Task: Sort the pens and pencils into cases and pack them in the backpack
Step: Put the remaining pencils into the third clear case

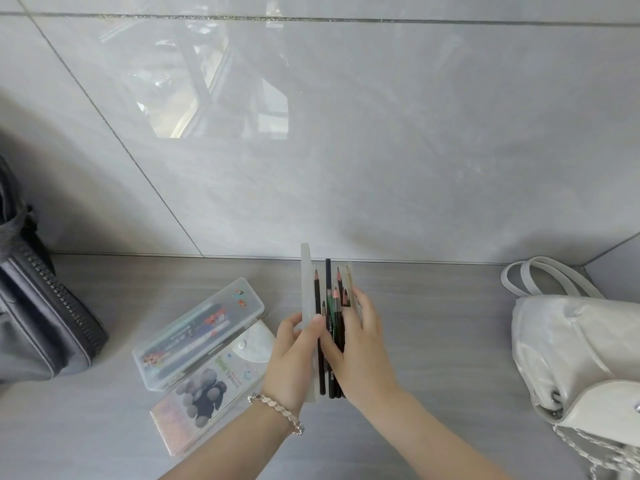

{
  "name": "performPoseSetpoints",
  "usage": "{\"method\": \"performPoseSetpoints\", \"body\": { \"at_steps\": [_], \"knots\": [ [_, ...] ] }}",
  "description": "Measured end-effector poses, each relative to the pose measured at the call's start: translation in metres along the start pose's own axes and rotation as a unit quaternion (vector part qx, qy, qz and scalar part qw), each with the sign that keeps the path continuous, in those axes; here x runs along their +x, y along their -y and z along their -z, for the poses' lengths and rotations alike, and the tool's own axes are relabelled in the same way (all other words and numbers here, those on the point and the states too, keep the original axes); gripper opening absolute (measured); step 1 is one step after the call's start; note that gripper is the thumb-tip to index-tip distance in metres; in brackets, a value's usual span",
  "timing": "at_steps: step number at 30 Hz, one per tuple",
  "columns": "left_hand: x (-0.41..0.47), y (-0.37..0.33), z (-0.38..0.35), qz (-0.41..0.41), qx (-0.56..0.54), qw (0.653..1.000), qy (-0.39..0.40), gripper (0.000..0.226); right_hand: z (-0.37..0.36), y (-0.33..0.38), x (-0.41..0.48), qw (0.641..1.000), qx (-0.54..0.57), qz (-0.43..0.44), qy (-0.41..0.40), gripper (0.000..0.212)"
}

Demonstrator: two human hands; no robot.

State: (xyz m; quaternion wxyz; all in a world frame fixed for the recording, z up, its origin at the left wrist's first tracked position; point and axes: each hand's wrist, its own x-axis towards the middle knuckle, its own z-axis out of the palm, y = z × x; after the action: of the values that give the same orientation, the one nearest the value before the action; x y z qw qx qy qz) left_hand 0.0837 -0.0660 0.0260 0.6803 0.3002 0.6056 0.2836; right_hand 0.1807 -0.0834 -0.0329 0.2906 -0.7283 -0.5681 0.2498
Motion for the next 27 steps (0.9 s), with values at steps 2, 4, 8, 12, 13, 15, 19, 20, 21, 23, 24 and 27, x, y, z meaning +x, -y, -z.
{"method": "performPoseSetpoints", "body": {
  "at_steps": [2,4,8,12,13,15,19,20,21,23,24,27],
  "knots": [
    [-0.002,-0.003,-0.001,-0.015,0.010,1.000,-0.003,0.037,0.001,0.000,-0.004,1.000,0.014,0.012,-0.019,0.049],
    [-0.004,-0.006,-0.002,-0.026,0.022,0.999,-0.005,0.049,0.006,0.001,-0.004,0.999,0.040,0.007,-0.028,0.054],
    [-0.007,-0.007,-0.001,-0.039,0.061,0.997,-0.002,0.055,0.025,0.007,0.013,0.996,0.033,0.037,-0.077,0.063],
    [-0.012,-0.004,-0.001,-0.056,0.103,0.993,0.004,0.068,0.036,0.008,0.043,0.987,-0.092,0.105,-0.076,0.056],
    [-0.014,-0.004,-0.002,-0.061,0.104,0.993,0.005,0.065,0.035,0.008,0.047,0.983,-0.129,0.114,-0.064,0.054],
    [-0.016,-0.005,-0.003,-0.063,0.094,0.994,0.003,0.053,0.030,0.006,0.048,0.973,-0.185,0.128,-0.057,0.048],
    [-0.016,0.000,-0.002,-0.057,0.075,0.996,-0.001,0.063,0.028,-0.001,0.043,0.969,-0.200,0.140,-0.039,0.044],
    [-0.015,0.001,-0.002,-0.056,0.069,0.996,-0.004,0.068,0.028,-0.002,0.042,0.970,-0.195,0.143,-0.034,0.044],
    [-0.014,0.003,-0.002,-0.055,0.063,0.996,-0.007,0.072,0.027,-0.004,0.040,0.971,-0.188,0.146,-0.027,0.044],
    [-0.011,0.005,-0.002,-0.055,0.054,0.997,-0.008,0.078,0.026,-0.004,0.035,0.977,-0.157,0.146,0.001,0.042],
    [-0.010,0.005,-0.002,-0.056,0.047,0.997,-0.008,0.080,0.026,-0.004,0.033,0.979,-0.140,0.147,0.011,0.040],
    [-0.007,0.004,-0.003,-0.066,0.034,0.997,-0.018,0.082,0.024,-0.004,0.028,0.976,-0.125,0.176,0.008,0.034]
  ]
}}
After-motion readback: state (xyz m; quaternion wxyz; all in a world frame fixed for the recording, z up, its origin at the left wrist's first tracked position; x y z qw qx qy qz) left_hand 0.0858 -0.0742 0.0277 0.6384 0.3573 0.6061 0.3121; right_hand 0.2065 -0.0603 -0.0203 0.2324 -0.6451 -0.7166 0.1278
